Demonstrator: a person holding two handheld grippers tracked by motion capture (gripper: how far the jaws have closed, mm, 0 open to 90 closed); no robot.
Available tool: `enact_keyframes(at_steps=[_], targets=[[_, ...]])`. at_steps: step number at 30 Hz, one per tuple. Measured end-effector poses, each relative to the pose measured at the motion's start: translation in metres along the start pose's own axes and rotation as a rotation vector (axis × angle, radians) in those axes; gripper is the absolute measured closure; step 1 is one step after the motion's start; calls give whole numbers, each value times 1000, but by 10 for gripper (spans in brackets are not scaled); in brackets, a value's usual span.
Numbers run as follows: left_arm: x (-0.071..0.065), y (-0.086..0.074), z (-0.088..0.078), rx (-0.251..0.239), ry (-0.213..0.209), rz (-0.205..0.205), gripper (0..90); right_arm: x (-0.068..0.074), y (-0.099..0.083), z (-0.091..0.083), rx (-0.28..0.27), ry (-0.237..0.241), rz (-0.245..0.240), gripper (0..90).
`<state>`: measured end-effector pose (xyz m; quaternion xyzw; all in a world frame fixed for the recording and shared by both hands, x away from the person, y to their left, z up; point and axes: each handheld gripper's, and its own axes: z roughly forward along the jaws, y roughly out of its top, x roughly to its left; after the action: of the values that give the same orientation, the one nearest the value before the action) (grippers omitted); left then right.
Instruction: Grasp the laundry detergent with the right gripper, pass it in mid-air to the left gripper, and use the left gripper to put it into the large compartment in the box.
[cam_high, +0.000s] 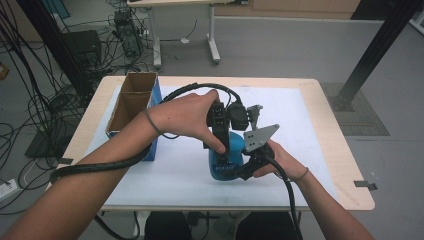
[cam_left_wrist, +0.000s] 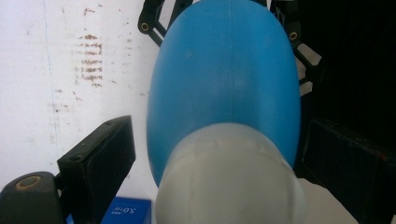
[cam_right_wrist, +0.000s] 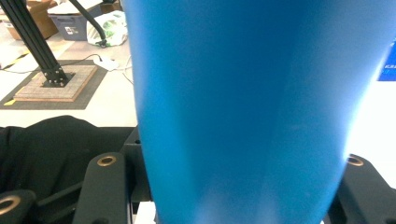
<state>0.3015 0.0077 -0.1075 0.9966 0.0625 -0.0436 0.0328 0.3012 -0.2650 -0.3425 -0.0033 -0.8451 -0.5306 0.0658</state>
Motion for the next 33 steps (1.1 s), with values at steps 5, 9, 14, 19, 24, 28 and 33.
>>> enact_keyframes(at_steps=[5, 9, 14, 19, 24, 28, 33], targets=[[0, -1, -1, -4, 2, -2, 97, 0, 0, -1, -3, -1, -7, 406], [-1, -1, -2, -8, 7, -2, 96, 1, 0, -2, -6, -2, -6, 406], [-2, -1, -2, -8, 9, -2, 96, 1, -1, -3, -6, -5, -4, 406], [0, -1, -3, -7, 9, -5, 96, 1, 0, -3, -1, -6, -9, 406], [0, -1, -3, -6, 8, -5, 96, 1, -1, -2, -3, -8, -7, 406], [1, -2, -2, -7, 8, -8, 96, 0, -1, -2, -1, -7, -7, 406], [1, -4, -3, -12, 9, -7, 96, 0, -1, -1, 0, -8, -7, 406]])
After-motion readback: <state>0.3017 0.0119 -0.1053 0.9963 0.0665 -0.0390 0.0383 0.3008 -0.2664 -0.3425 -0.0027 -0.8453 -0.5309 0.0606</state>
